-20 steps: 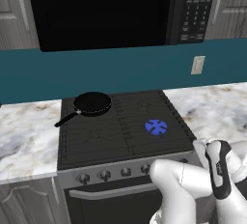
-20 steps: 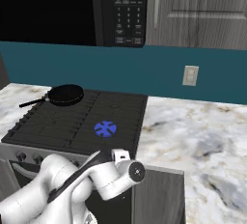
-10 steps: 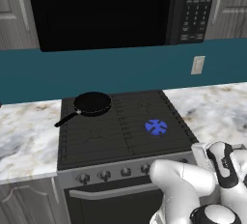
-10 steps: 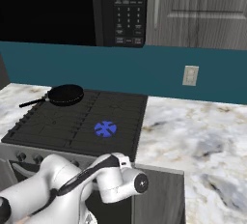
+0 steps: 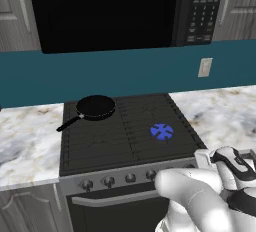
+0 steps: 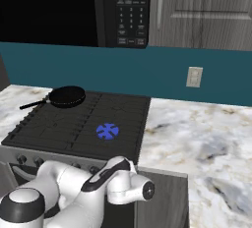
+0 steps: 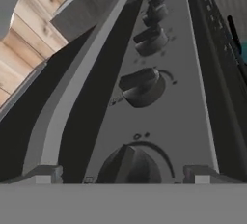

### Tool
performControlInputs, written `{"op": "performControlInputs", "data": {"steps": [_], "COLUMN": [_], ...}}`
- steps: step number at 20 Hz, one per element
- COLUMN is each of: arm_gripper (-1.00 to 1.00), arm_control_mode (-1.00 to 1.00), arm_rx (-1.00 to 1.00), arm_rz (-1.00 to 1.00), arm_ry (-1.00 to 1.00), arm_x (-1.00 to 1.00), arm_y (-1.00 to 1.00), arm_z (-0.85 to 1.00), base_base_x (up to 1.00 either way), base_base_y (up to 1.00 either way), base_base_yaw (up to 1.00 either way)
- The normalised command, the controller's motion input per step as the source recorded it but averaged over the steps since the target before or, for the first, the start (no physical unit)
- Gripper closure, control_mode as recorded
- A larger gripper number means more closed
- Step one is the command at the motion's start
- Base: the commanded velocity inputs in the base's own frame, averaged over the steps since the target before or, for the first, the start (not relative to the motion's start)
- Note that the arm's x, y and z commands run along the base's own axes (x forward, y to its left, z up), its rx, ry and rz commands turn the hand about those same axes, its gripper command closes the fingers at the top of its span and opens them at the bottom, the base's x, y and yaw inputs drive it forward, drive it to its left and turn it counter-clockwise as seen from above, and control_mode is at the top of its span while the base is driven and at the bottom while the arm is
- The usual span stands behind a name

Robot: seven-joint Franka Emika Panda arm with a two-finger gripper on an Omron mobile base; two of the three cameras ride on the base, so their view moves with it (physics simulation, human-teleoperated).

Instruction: Turn off the front right burner of the stove.

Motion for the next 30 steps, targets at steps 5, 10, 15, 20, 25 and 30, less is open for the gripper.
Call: {"op": "performControlInputs", "data": {"steps": [5, 10, 15, 20, 25, 30], "arm_gripper": [-1.0, -1.0, -1.0, -1.0, -1.0, -1.0], "arm_control_mode": [-1.0, -1.0, -1.0, -1.0, -1.0, -1.0], "arm_rx": [0.04, 0.03, 0.04, 0.05, 0.05, 0.03], "arm_rz": [0.09, 0.09, 0.06, 0.01, 0.0, 0.0], "arm_ry": [-0.03, -0.05, -0.06, -0.03, -0.02, 0.0], "arm_x": [0.31, 0.15, 0.0, 0.05, 0.09, 0.0], "arm_y": [-0.03, 0.0, 0.06, 0.21, 0.12, 0.22], "arm_z": [-0.14, -0.17, -0.13, 0.0, 0.0, 0.0], "base_base_x": [0.0, 0.0, 0.0, 0.0, 0.0, 0.0], "base_base_y": [0.0, 0.0, 0.0, 0.0, 0.0, 0.0], "base_base_yaw": [0.0, 0.0, 0.0, 0.0, 0.0, 0.0]}}
